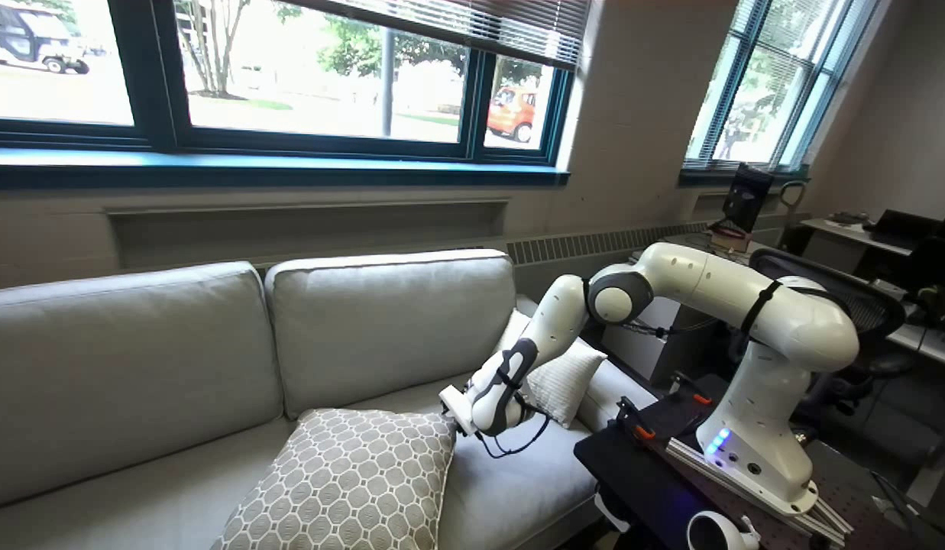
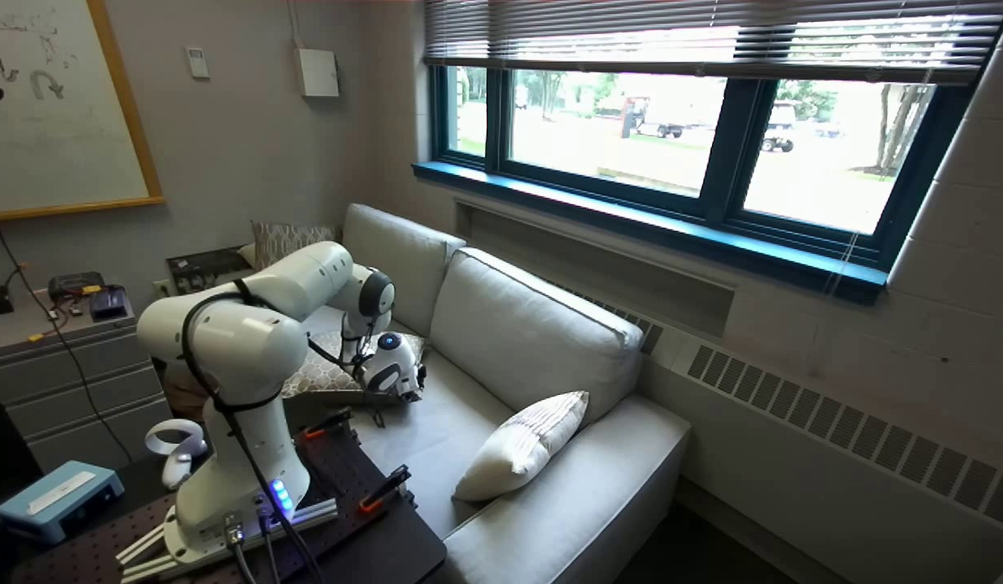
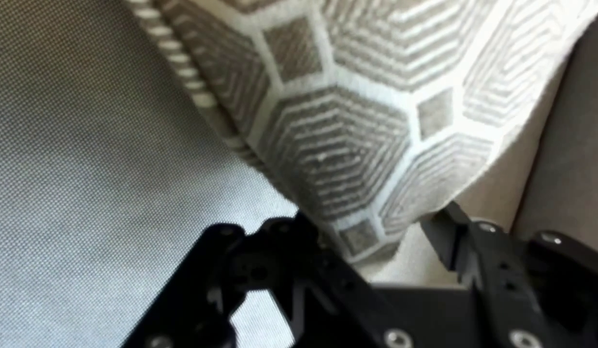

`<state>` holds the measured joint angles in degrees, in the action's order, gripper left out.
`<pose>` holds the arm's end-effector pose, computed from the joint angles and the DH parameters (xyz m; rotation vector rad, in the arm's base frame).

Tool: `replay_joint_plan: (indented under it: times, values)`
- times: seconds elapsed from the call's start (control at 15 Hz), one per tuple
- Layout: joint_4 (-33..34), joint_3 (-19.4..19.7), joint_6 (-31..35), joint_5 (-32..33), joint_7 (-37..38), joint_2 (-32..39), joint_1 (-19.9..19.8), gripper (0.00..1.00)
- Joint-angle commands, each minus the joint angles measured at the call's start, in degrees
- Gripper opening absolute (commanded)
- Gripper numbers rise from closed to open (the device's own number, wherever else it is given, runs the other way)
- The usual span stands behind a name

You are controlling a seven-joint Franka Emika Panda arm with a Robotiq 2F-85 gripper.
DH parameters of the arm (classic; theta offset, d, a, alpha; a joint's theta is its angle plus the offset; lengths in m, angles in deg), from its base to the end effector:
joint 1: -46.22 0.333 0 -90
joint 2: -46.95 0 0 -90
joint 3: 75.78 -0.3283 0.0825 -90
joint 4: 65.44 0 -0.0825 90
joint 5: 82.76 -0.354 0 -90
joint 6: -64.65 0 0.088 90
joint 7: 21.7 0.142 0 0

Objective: Move the small pillow to the right armrest, move the pillow in the middle of the sofa to the right

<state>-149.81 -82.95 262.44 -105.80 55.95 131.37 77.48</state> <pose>0.5222 0.3356 -0.1340 -2.1873 1.5653 -0.2637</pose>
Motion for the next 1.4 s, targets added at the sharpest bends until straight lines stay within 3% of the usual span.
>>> replay_joint_plan:
  times: [0.0,0.07,0.27,0.53,0.87,1.07,1.33]
  values:
    - [-0.59,-2.28,0.28,3.87,1.61,0.00,-2.14,0.26]
    - [-0.24,-4.31,0.28,-0.29,-4.14,-0.01,-3.07,0.17]
    - [-0.75,-5.43,0.18,-0.68,-5.01,-0.01,-3.27,0.01]
    - [-2.17,-4.72,0.04,-2.62,-6.18,-0.83,-1.30,0.02]
    - [-12.98,-5.85,0.28,-6.74,-9.20,-10.12,0.76,0.03]
    - [-19.34,-8.92,0.43,-4.91,-12.51,-16.18,-0.54,0.04]
    - [-27.78,-14.87,0.62,-4.08,-15.19,-25.53,-5.74,0.04]
